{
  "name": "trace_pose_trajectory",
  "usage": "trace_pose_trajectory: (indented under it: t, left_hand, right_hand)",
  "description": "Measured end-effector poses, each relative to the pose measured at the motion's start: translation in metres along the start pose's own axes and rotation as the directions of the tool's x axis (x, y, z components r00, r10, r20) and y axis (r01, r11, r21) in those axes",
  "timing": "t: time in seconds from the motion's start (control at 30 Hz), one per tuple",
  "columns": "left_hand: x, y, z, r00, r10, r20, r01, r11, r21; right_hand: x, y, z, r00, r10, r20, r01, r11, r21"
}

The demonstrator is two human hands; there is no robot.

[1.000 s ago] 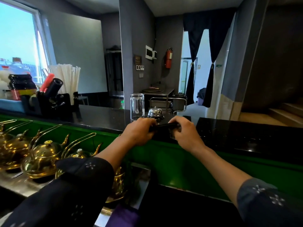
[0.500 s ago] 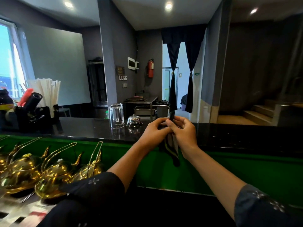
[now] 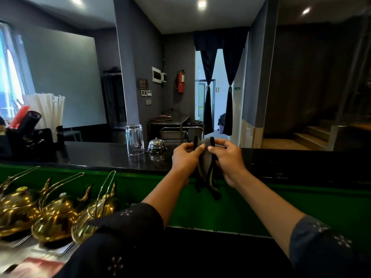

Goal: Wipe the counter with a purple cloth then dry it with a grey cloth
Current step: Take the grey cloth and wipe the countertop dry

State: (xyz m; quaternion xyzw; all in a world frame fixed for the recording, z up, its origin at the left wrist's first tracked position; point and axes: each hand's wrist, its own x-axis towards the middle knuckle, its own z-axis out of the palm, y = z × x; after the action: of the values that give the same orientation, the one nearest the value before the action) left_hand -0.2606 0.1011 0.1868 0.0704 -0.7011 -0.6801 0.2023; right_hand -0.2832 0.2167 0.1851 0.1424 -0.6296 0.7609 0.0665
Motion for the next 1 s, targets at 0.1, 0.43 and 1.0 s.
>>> trace_pose_trajectory:
  t: [0.1, 0.43, 1.0]
  left_hand:
    - [0.012, -0.003, -0.008, 0.999, 0.019, -0.04, -0.017, 0.999, 0.039]
    - [0.094, -0.001, -0.07, 0.984, 0.079, -0.163, -0.02, 0.943, 0.333]
    - [0.174, -0.056, -0.077, 0.998, 0.057, 0.02, -0.055, 0.73, 0.681]
  right_hand:
    - [0.018, -0.001, -0.005, 0.996, 0.01, -0.089, -0.018, 0.996, -0.09]
    - [0.112, 0.001, -0.061, 0.96, 0.126, -0.248, -0.203, 0.928, -0.313]
    - [0.166, 0.051, -0.093, 0.965, 0.158, -0.211, -0.263, 0.61, -0.747]
